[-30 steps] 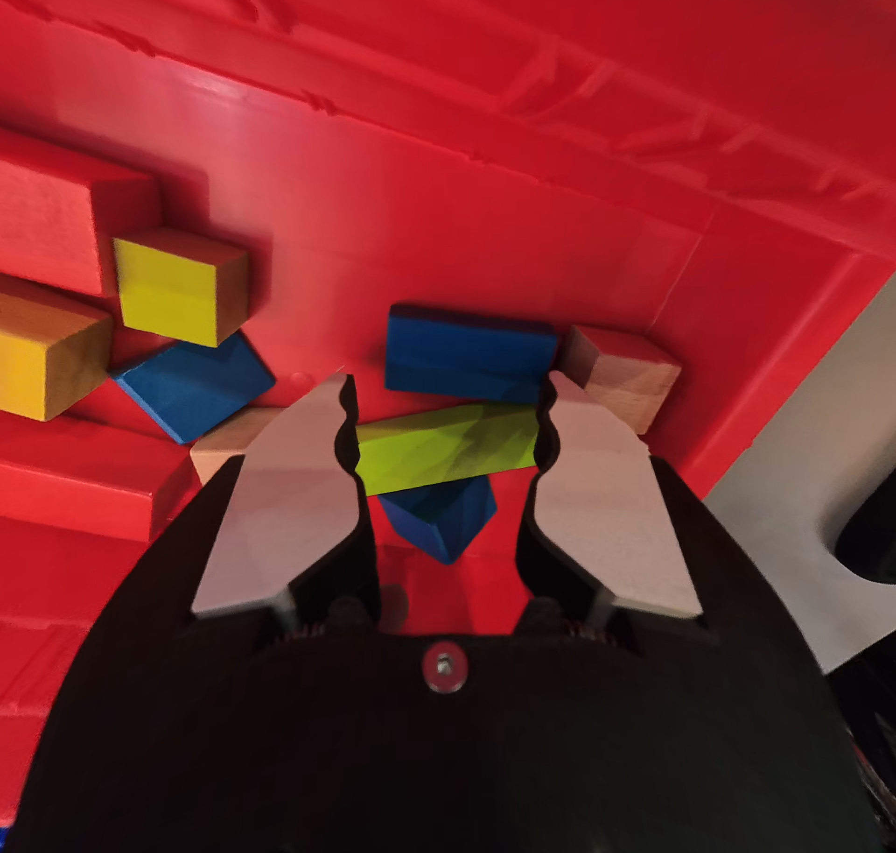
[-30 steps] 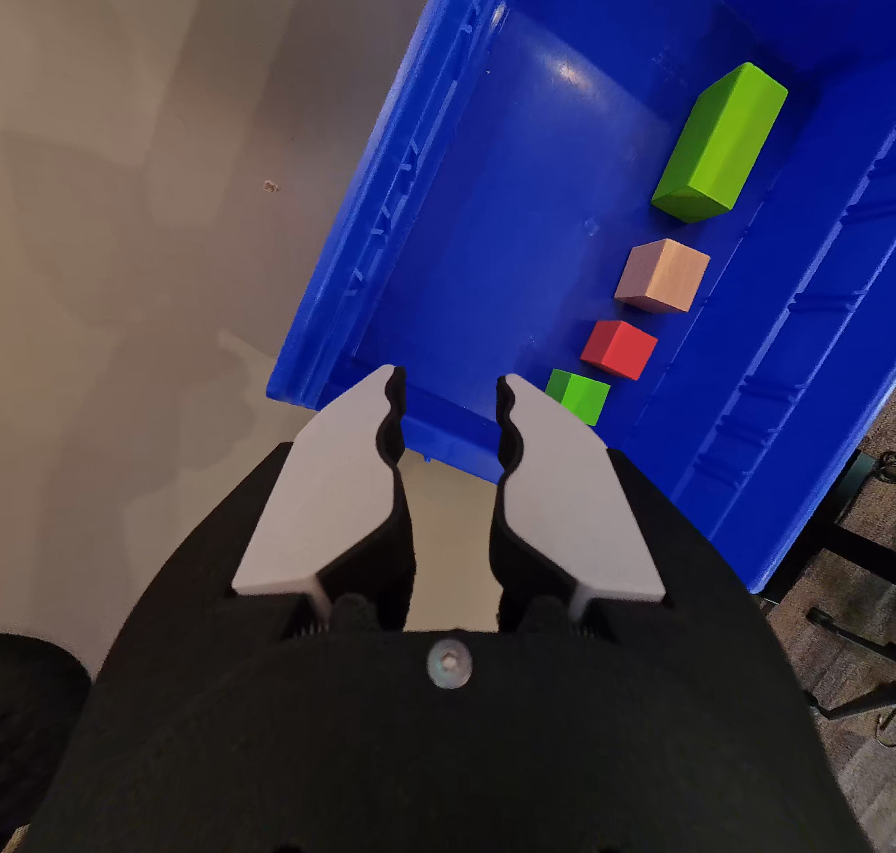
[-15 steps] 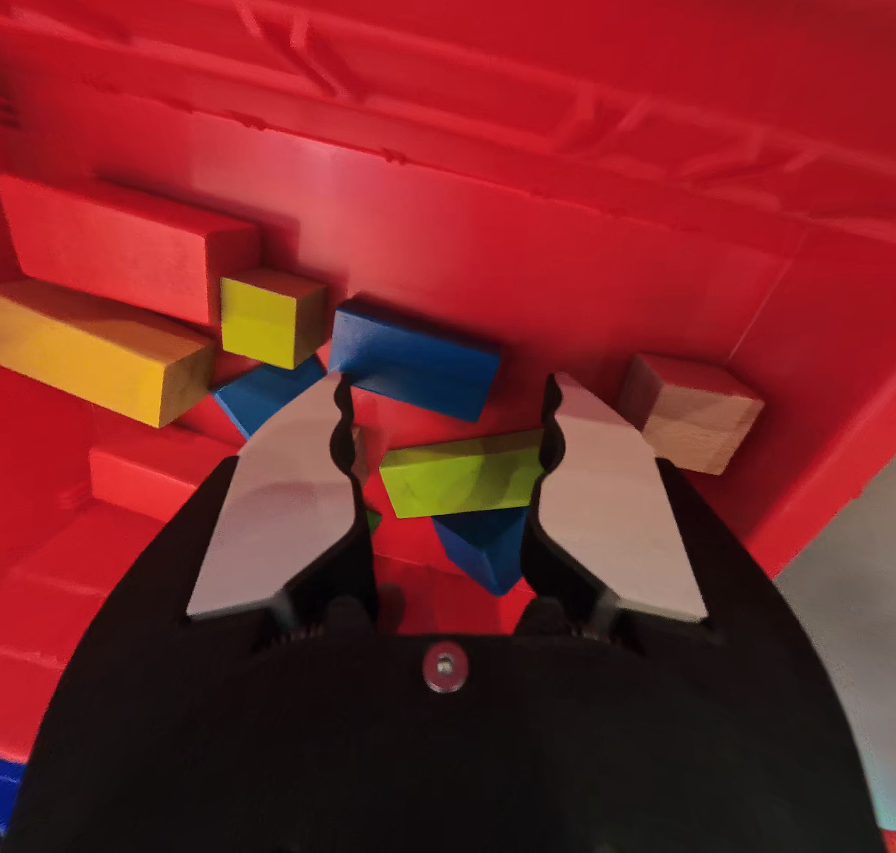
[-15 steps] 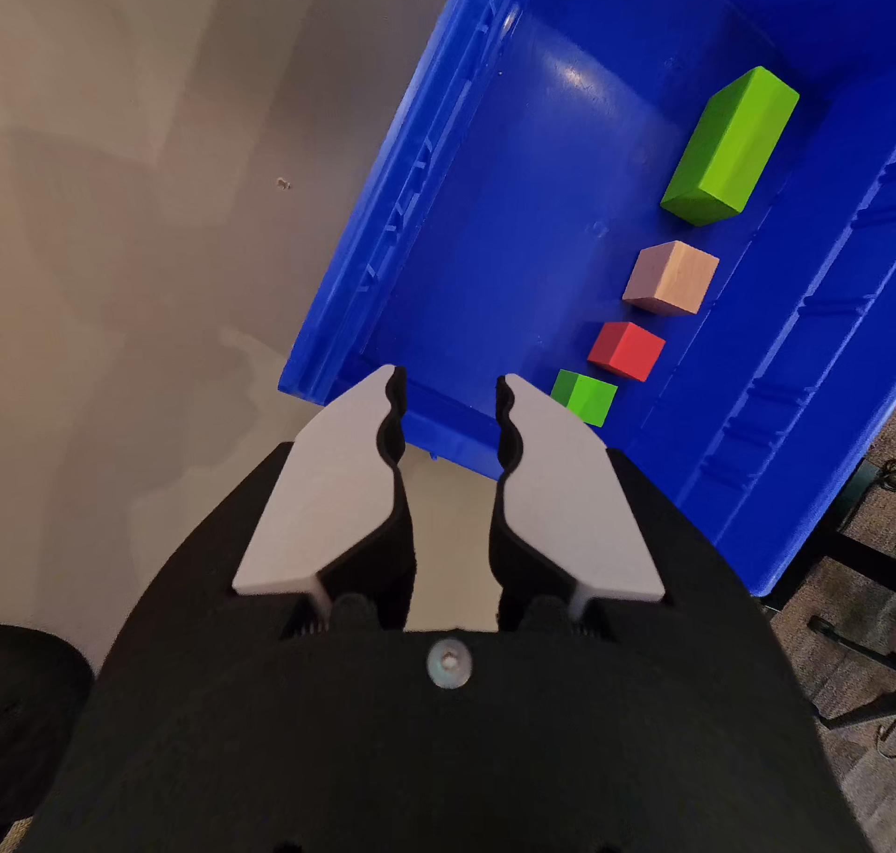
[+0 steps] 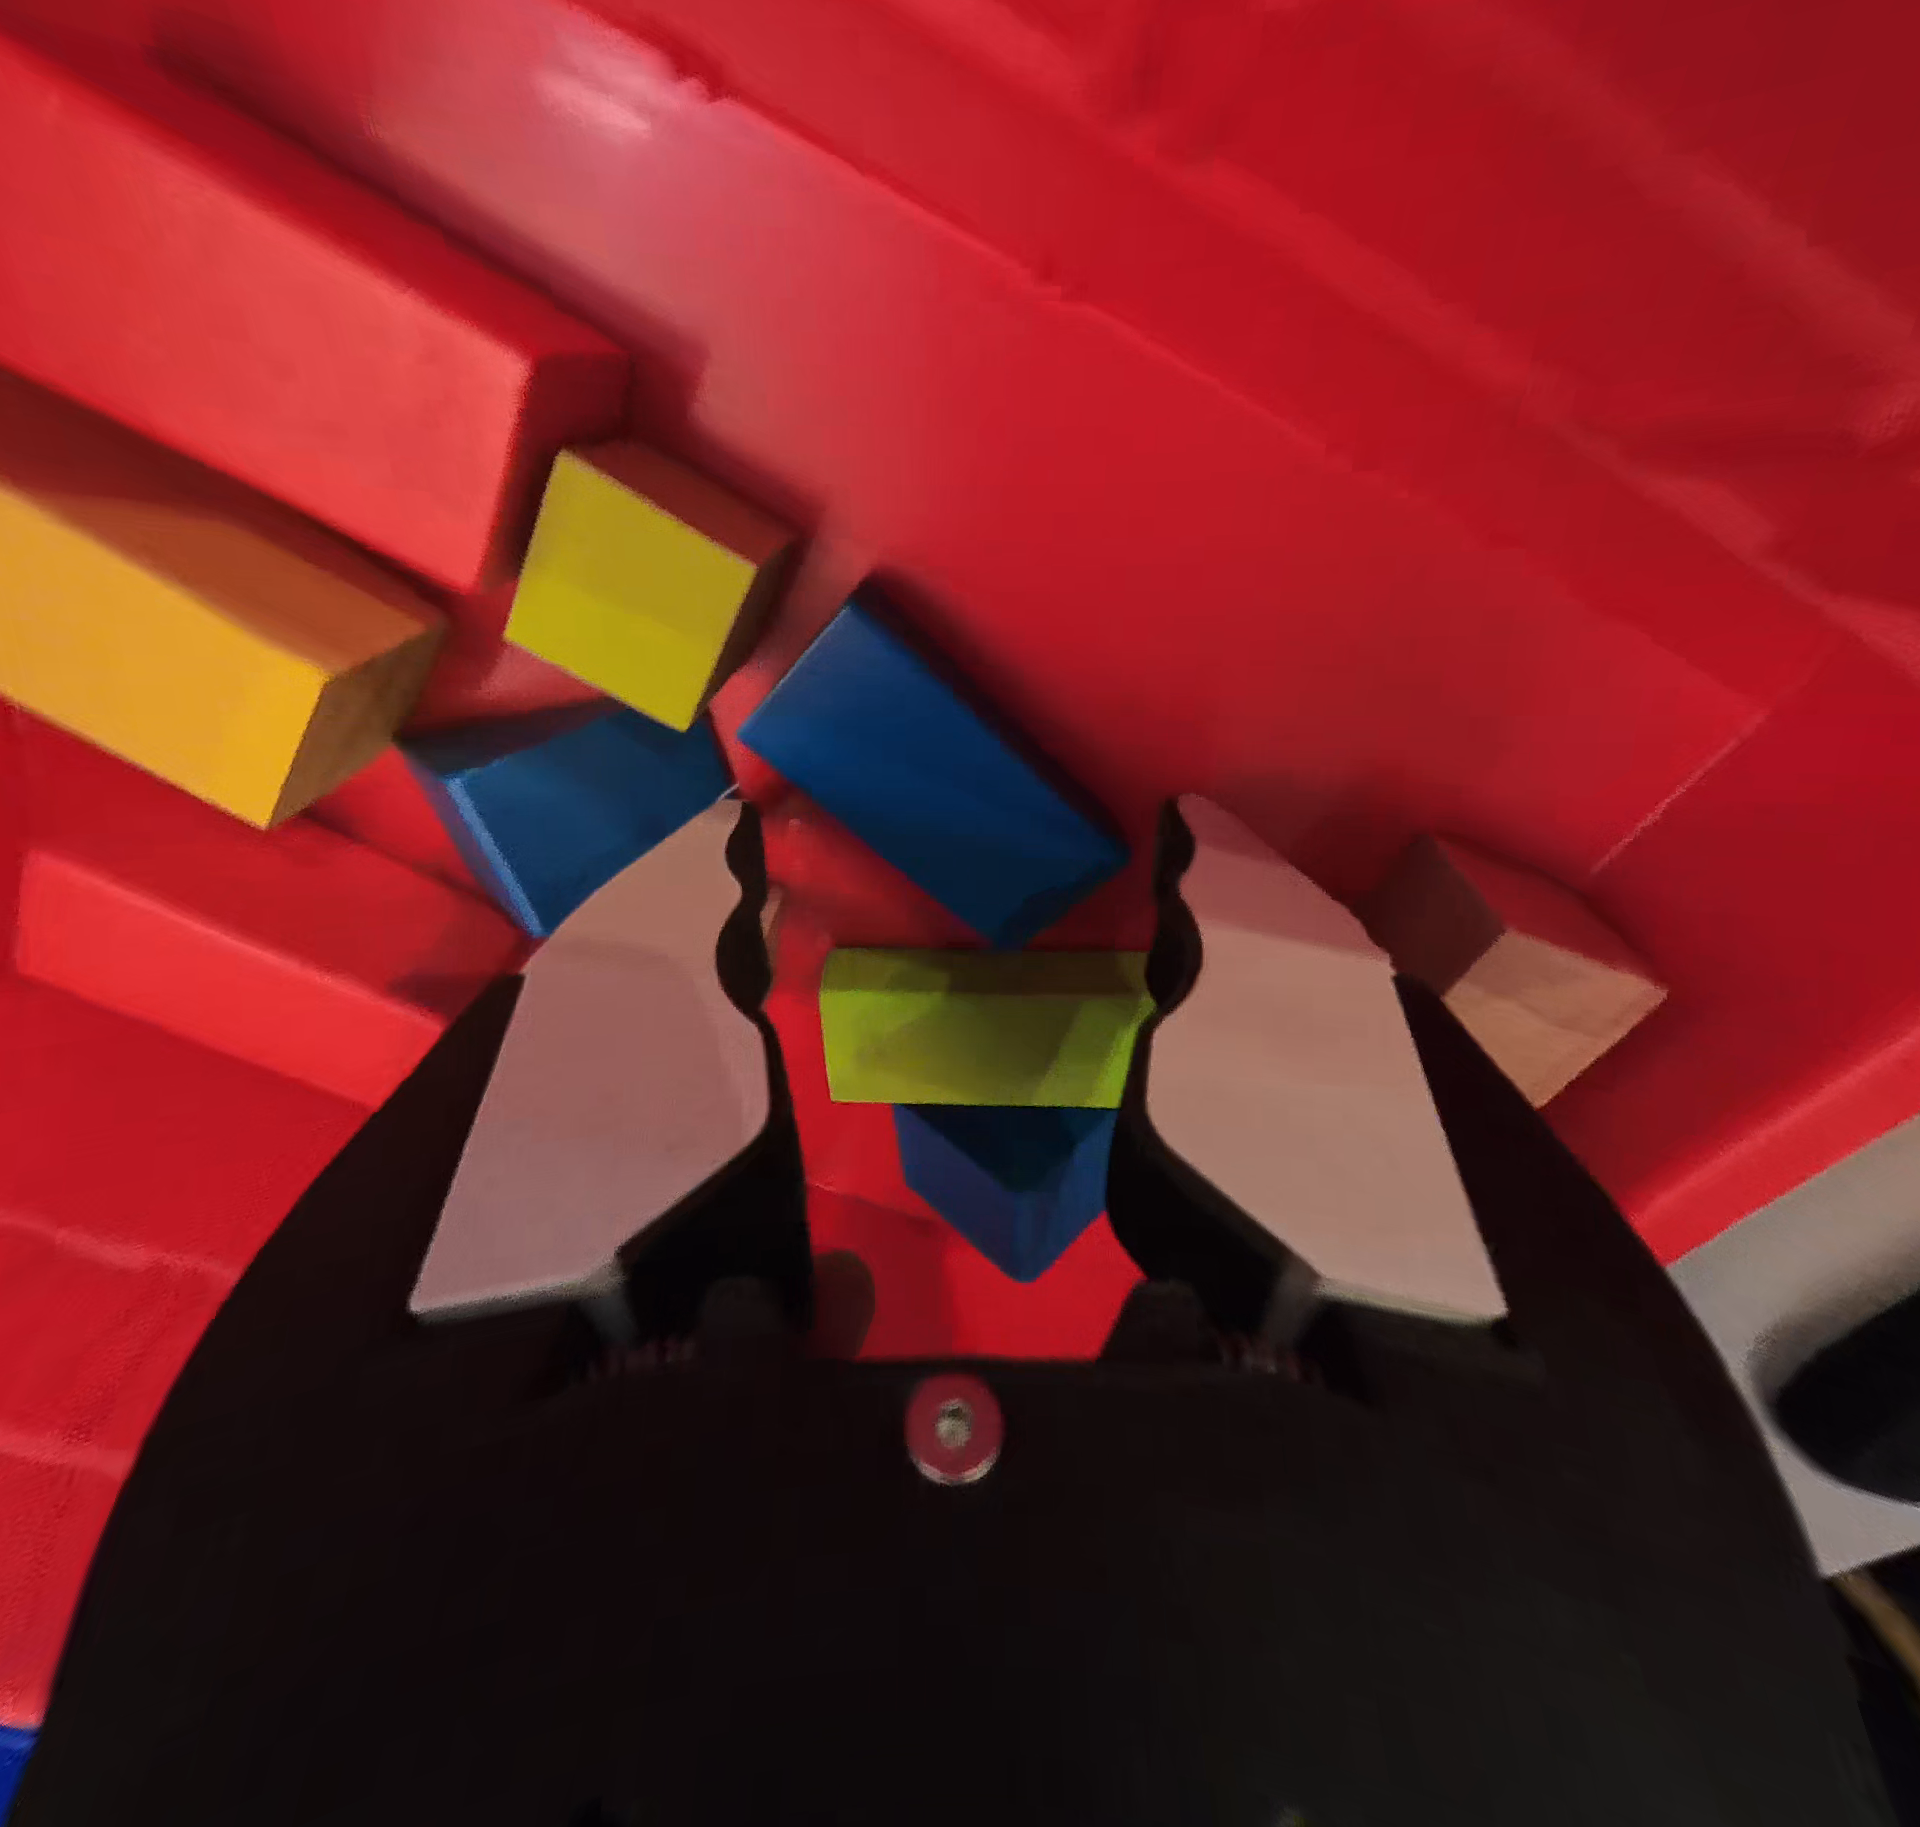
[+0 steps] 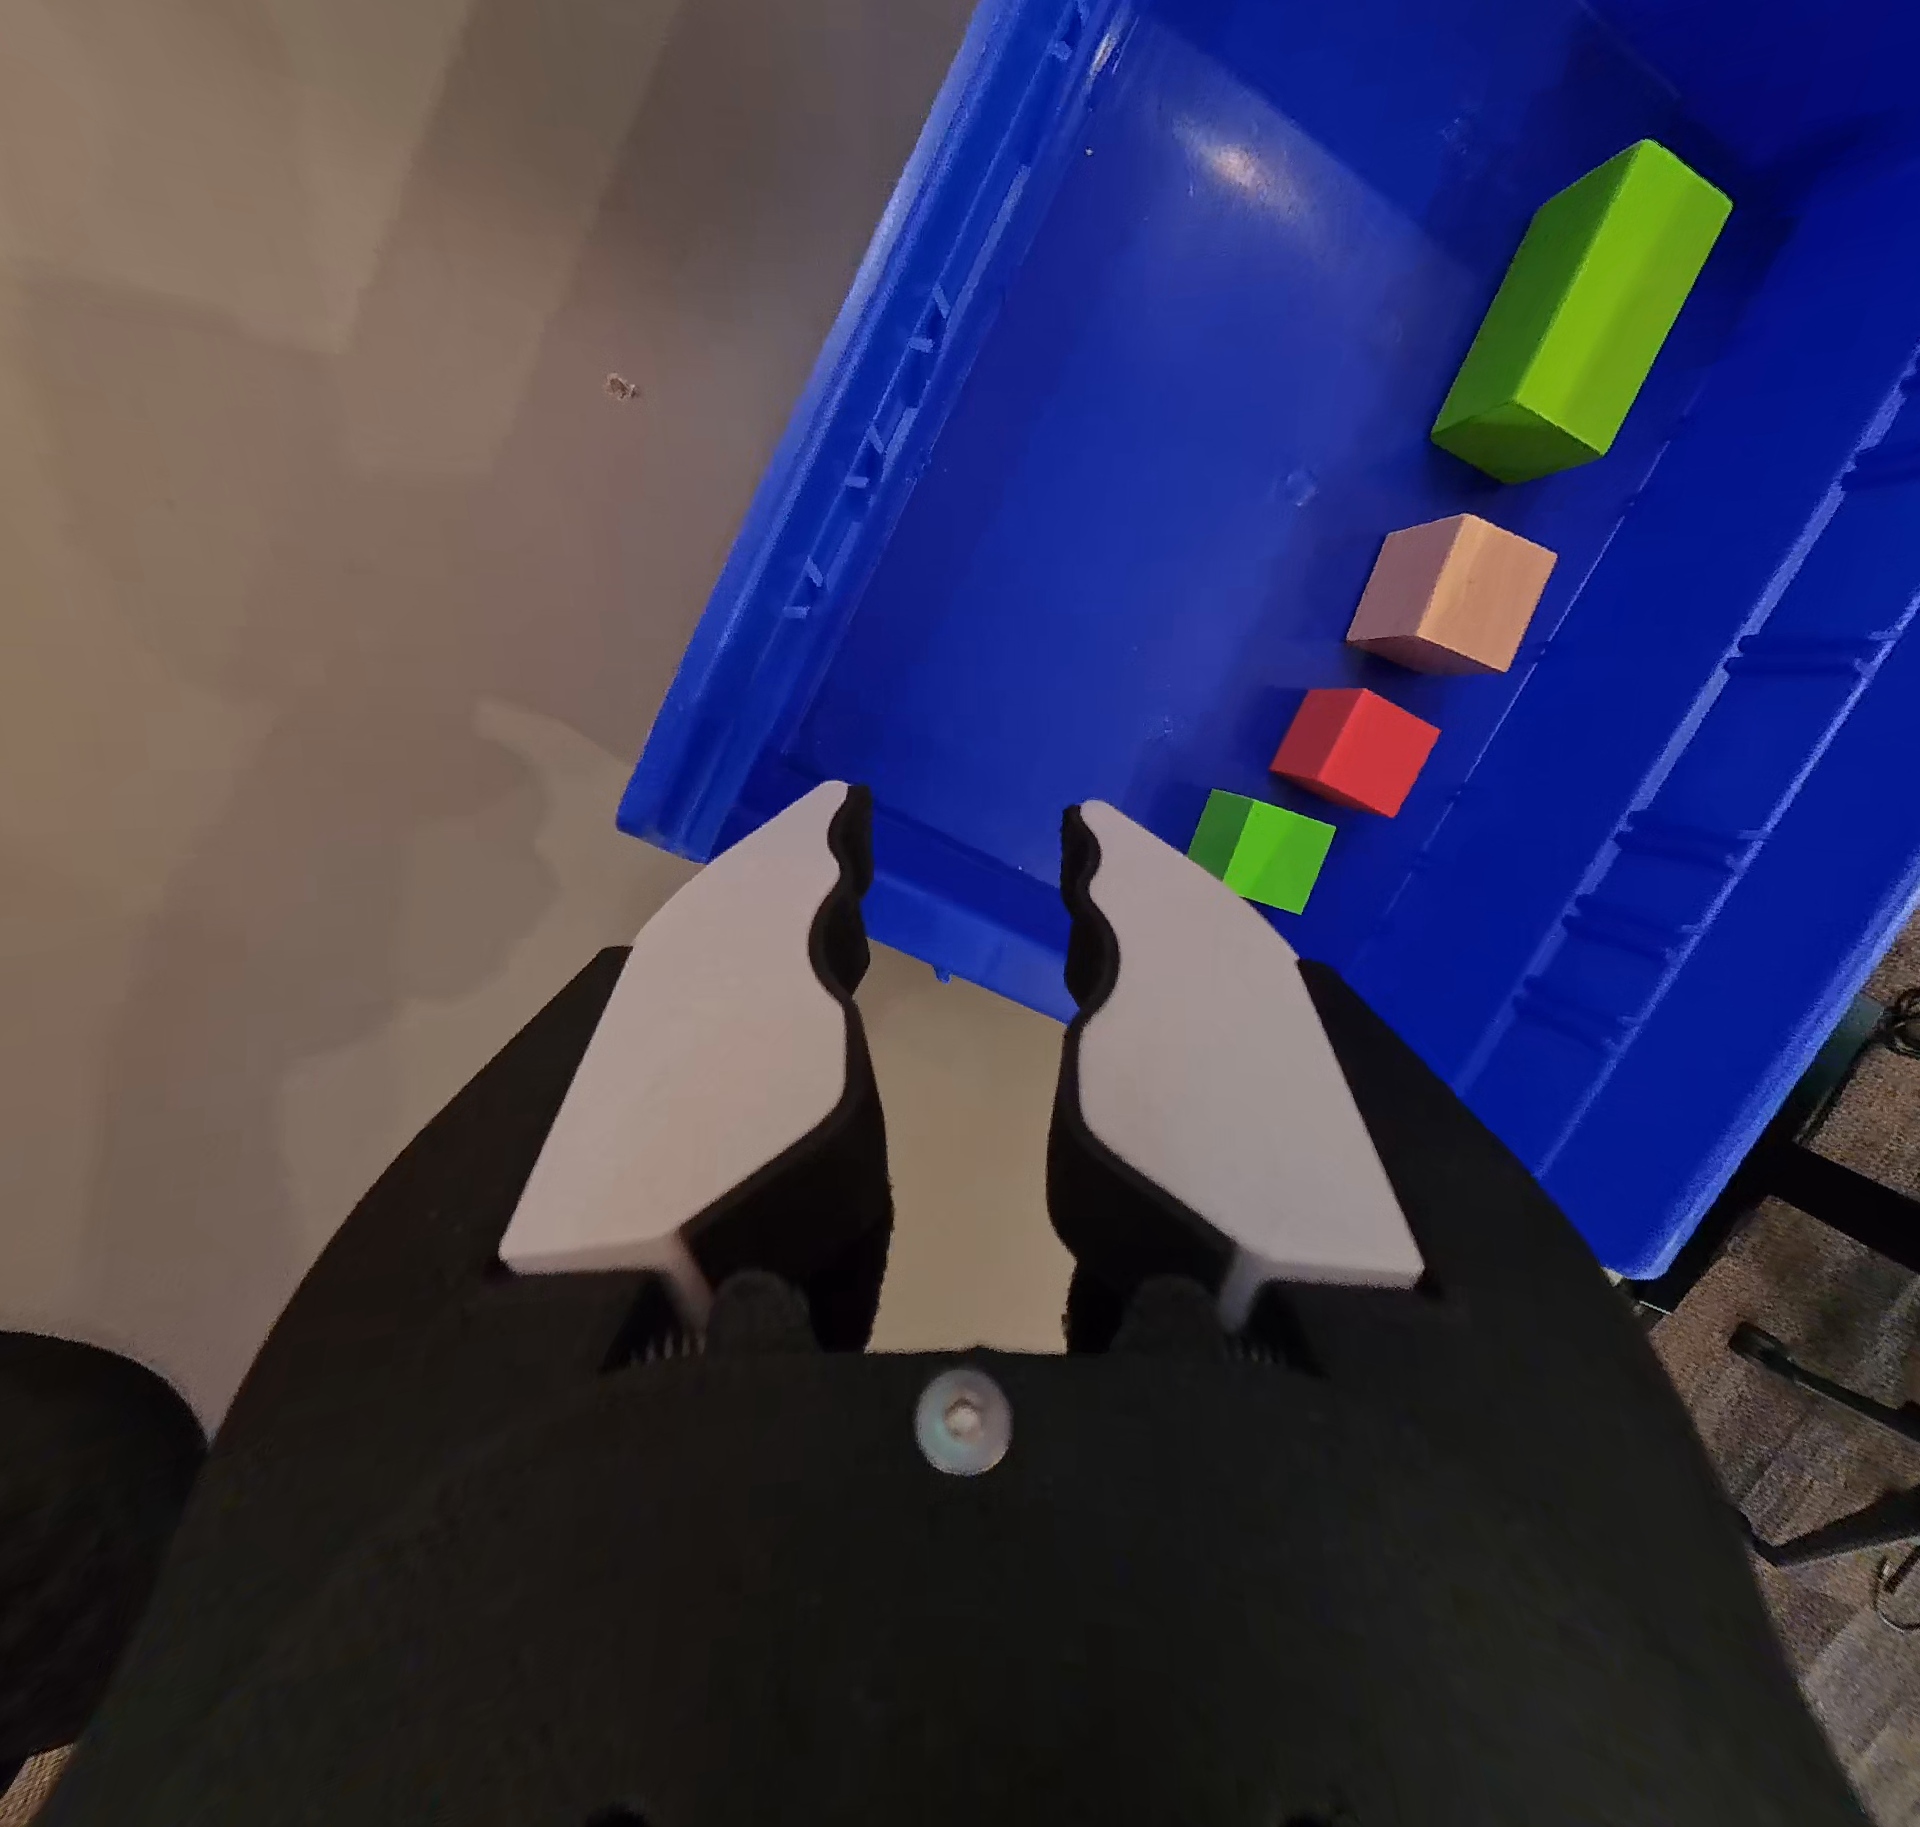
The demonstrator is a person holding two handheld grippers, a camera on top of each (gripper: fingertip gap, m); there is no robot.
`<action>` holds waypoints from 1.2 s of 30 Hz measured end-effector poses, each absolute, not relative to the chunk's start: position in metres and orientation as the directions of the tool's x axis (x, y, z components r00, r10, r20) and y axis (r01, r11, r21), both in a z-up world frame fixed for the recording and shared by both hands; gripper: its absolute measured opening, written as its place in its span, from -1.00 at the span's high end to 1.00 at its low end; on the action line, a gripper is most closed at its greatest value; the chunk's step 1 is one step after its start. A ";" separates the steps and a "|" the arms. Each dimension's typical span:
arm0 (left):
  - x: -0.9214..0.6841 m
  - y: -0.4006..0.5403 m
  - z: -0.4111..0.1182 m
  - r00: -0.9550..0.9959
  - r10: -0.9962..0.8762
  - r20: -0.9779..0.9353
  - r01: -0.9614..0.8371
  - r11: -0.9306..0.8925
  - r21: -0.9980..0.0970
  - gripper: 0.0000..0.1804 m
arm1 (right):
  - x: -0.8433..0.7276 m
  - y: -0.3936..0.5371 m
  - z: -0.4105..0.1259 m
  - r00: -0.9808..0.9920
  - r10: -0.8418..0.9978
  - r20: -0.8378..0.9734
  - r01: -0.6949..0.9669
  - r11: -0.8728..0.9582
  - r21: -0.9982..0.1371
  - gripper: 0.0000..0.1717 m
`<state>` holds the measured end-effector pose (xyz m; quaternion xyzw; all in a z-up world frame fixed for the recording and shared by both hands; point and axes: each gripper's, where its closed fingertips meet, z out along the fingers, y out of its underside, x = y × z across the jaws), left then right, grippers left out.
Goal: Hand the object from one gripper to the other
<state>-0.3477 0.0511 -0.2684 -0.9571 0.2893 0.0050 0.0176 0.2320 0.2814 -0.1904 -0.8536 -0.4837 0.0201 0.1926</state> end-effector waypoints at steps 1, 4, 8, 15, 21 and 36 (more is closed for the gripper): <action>-0.345 0.049 -0.269 0.860 -0.511 0.002 -0.511 -0.859 -0.032 0.21 | 0.231 0.281 -0.191 0.530 0.835 0.151 0.819 -0.456 -0.348 0.61; -0.345 0.052 -0.269 0.906 -0.423 0.002 -0.422 -0.905 -0.059 0.31 | 0.228 0.280 -0.193 0.525 0.838 0.146 0.820 -0.453 -0.351 0.61; -0.339 0.048 -0.268 0.859 -0.511 -0.001 -0.510 -0.858 -0.054 0.60 | 0.226 0.278 -0.192 0.520 0.841 0.149 0.822 -0.445 -0.356 0.62; -0.333 0.040 -0.268 0.798 -0.603 0.000 -0.603 -0.798 -0.014 0.61 | 0.223 0.274 -0.185 0.515 0.845 0.144 0.817 -0.433 -0.380 0.63; -0.330 0.045 -0.258 0.816 -0.576 -0.050 -0.576 -0.803 -0.150 0.64 | 0.203 0.261 -0.157 0.491 0.862 0.123 0.779 -0.372 -0.505 0.64; -0.144 0.054 -0.054 0.671 -0.739 0.053 -0.170 -0.223 -0.960 0.64 | -0.049 0.074 -0.005 -0.292 0.952 -0.091 0.119 -0.058 -0.991 0.47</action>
